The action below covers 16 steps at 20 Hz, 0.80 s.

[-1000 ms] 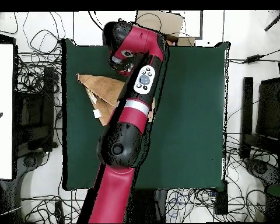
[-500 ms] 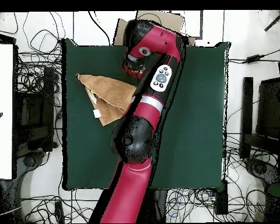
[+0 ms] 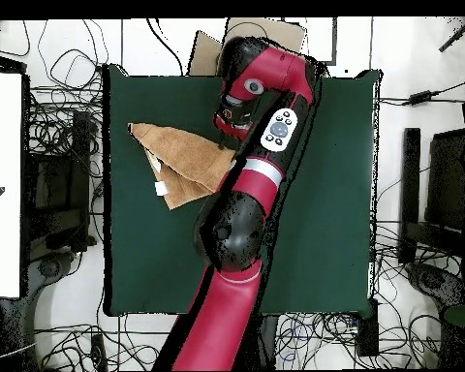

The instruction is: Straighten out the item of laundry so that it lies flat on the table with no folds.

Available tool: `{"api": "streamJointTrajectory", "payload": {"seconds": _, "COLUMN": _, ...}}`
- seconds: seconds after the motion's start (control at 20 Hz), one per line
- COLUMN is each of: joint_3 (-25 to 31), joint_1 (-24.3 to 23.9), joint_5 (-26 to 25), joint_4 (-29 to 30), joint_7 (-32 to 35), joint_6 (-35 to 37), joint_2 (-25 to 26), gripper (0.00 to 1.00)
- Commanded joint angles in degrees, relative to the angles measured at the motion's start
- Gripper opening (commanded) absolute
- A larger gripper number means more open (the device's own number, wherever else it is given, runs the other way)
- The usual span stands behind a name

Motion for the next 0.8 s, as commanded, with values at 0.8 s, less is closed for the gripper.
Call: {"api": "streamJointTrajectory", "payload": {"seconds": 0.8, "joint_3": 8.1, "joint_1": 3.1, "joint_5": -7.8, "joint_4": -1.6, "joint_7": -17.1, "joint_6": -6.6, "joint_2": 6.6, "gripper": 1.0}}
